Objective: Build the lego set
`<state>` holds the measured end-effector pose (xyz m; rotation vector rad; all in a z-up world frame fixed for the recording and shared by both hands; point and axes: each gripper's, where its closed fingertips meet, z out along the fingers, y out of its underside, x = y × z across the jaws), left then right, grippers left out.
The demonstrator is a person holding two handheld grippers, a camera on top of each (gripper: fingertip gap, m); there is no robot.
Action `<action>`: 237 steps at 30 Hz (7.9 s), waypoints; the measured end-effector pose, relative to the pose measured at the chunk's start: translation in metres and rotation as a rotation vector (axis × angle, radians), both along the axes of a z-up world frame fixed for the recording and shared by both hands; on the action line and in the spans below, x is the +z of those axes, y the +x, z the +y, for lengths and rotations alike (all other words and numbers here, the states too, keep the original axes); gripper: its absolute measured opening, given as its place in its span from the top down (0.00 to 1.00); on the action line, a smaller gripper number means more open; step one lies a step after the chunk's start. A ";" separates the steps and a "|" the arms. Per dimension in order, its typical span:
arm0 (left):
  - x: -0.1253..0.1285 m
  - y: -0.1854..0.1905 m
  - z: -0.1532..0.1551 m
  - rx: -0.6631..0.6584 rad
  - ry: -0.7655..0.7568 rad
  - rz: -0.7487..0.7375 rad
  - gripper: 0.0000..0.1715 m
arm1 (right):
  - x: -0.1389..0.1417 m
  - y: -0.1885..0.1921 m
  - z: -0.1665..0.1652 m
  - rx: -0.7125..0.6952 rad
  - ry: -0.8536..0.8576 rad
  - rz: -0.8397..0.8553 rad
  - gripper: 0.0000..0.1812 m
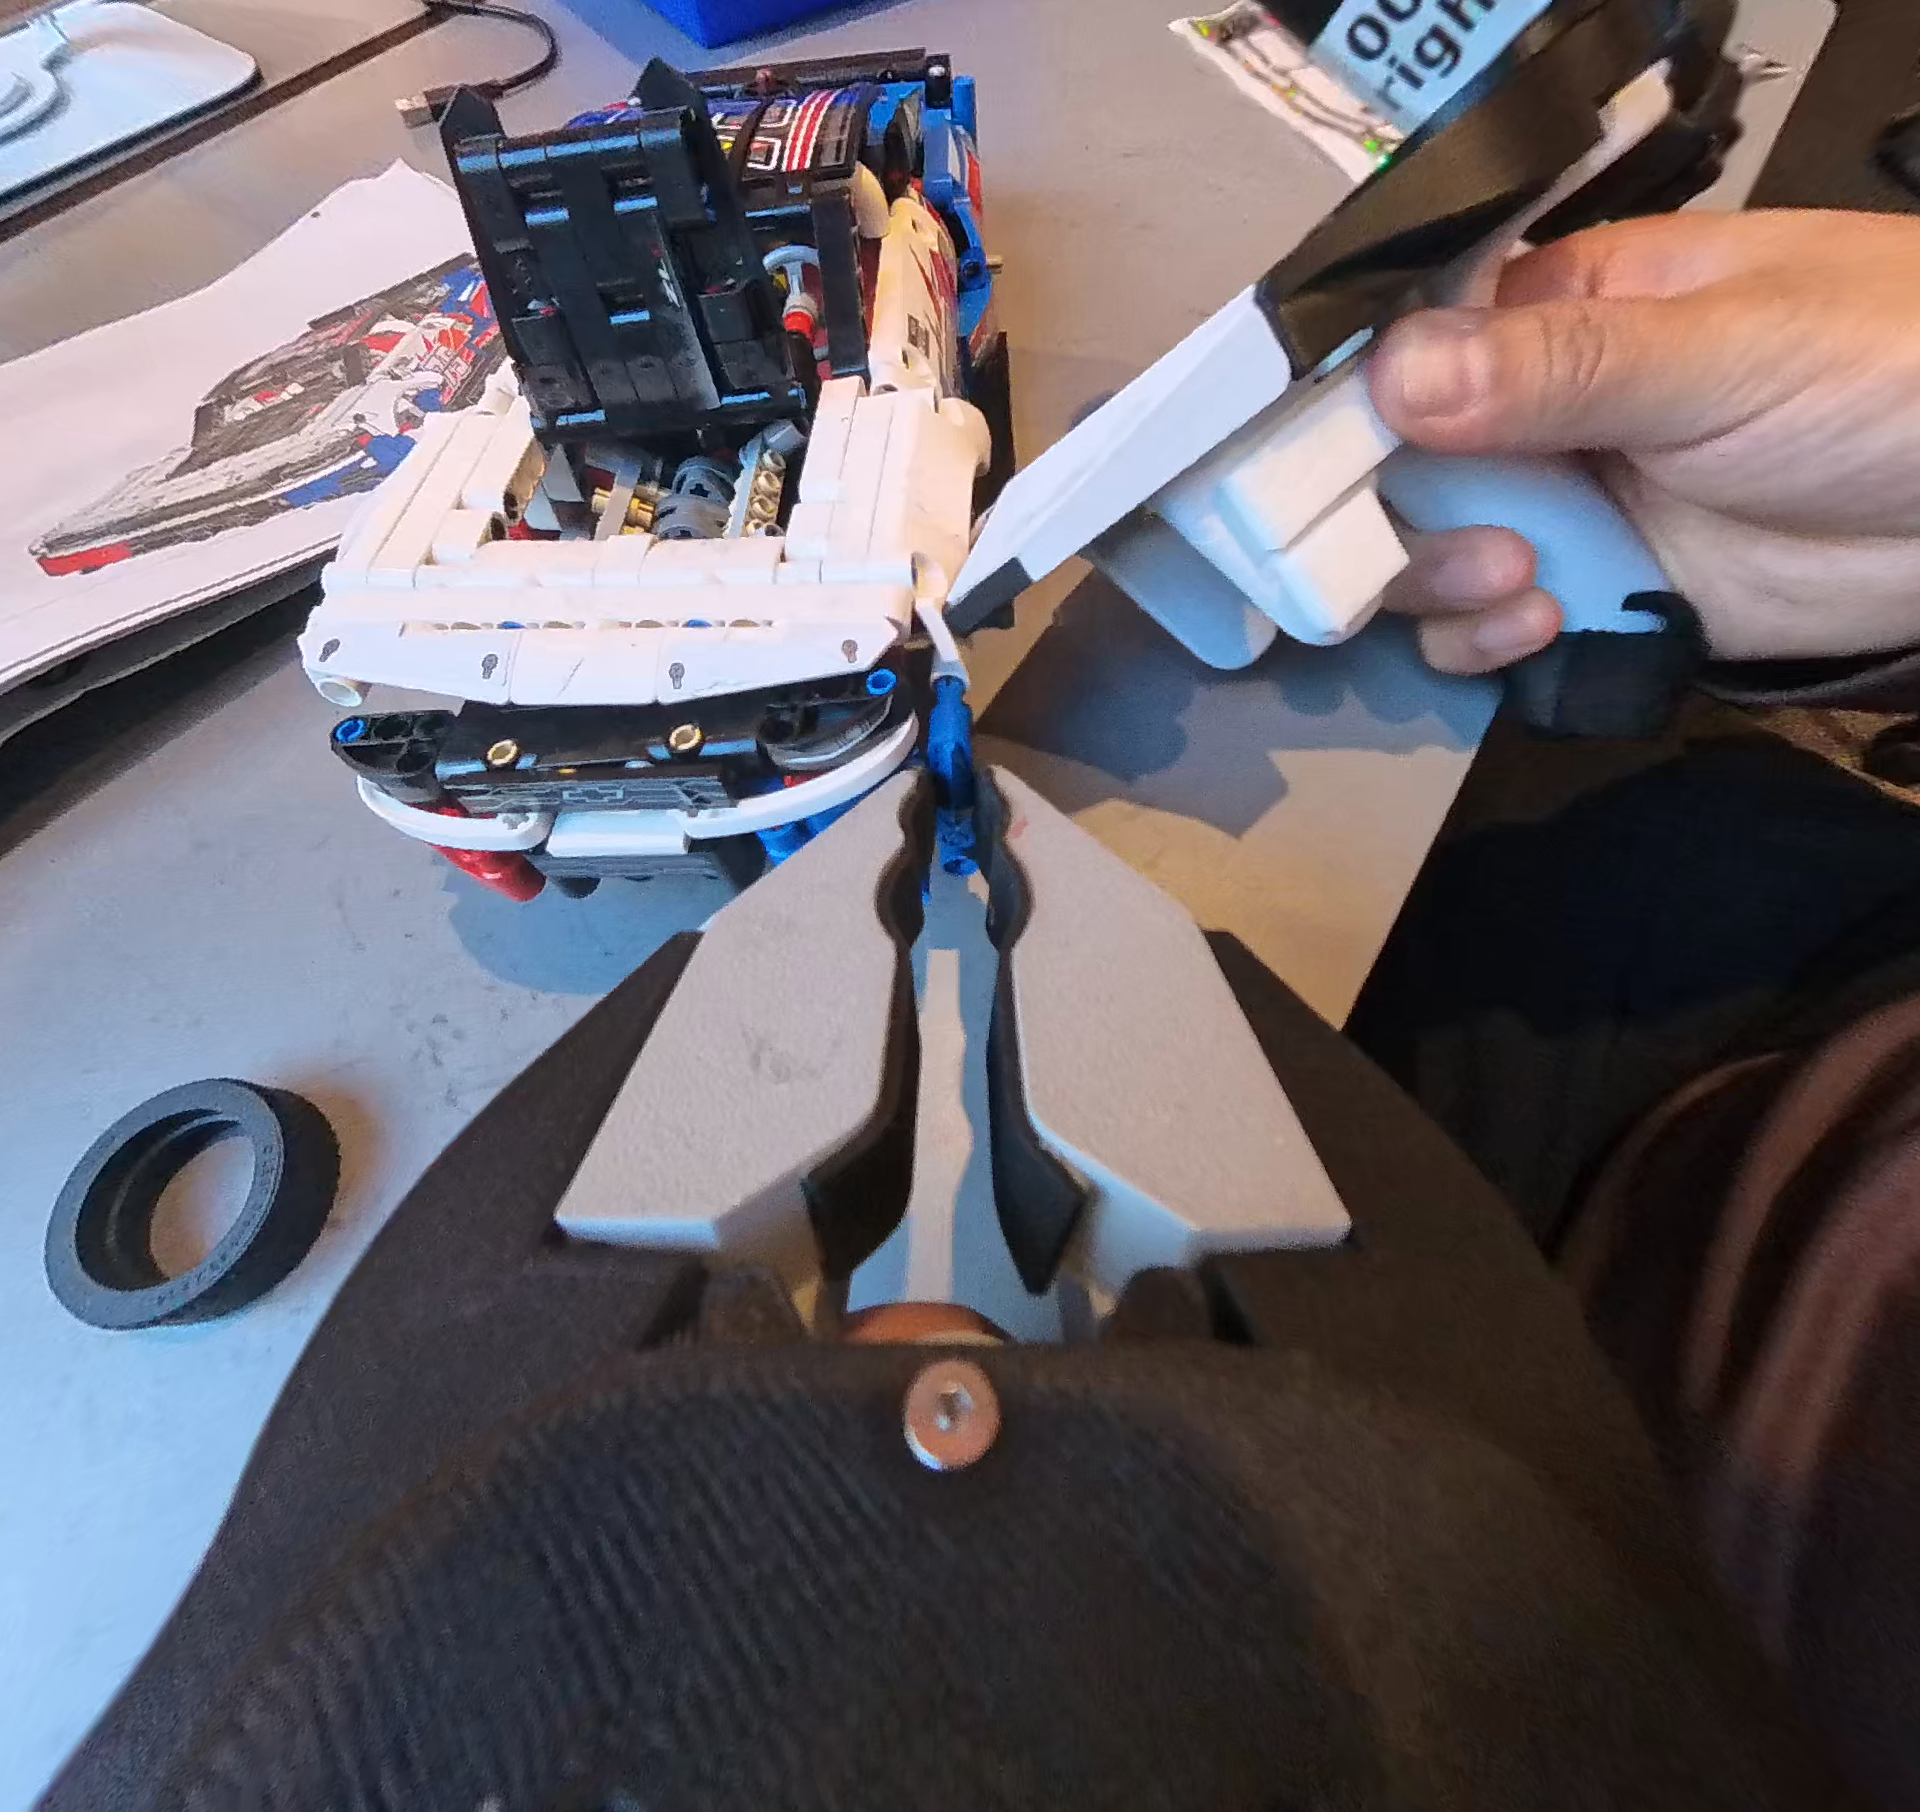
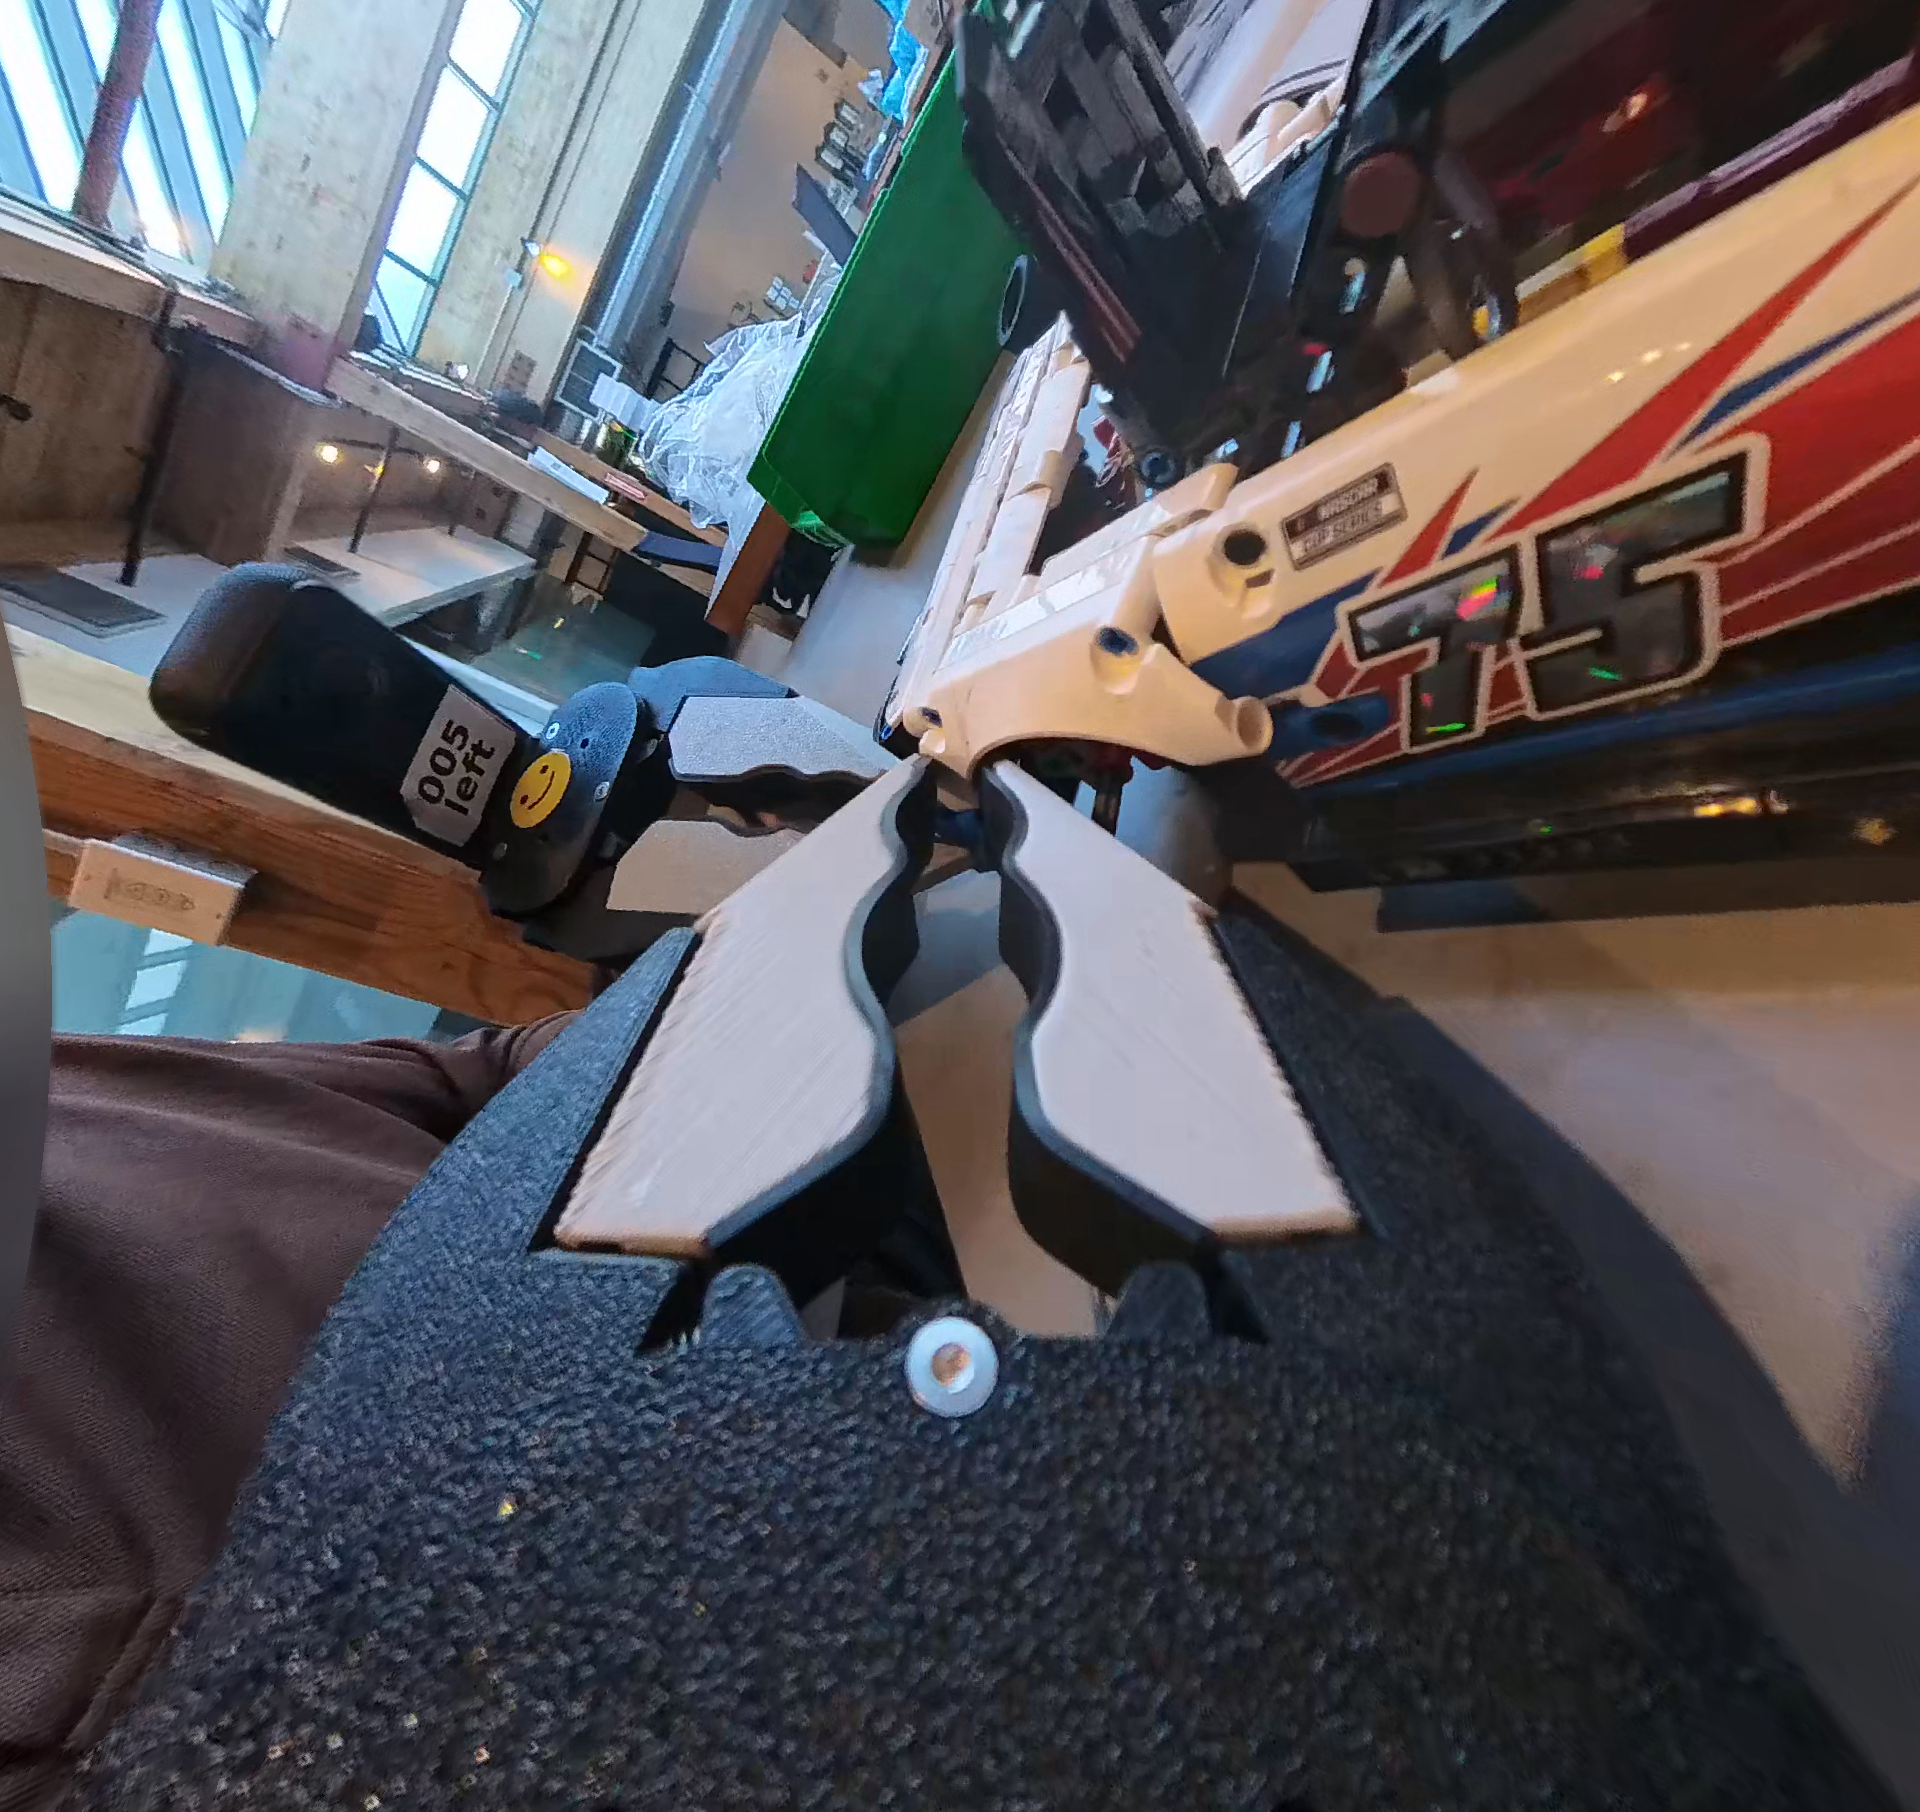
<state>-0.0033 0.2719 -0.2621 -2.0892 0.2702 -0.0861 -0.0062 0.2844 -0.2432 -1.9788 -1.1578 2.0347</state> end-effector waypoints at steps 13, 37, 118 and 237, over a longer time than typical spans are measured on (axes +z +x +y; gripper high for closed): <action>-0.004 -0.007 -0.002 -0.071 -0.092 0.280 0.98 | -0.004 -0.002 -0.004 0.056 0.115 -0.022 0.96; 0.011 -0.020 -0.029 0.055 0.015 -0.040 1.00 | -0.002 -0.007 -0.009 0.103 0.089 -0.020 0.97; 0.008 -0.033 -0.029 -0.036 -0.007 -0.088 0.90 | -0.003 0.007 -0.006 0.127 0.093 -0.059 0.84; 0.047 -0.095 -0.020 -0.032 0.317 -0.059 0.77 | -0.017 0.096 0.148 -0.174 1.070 -0.123 0.79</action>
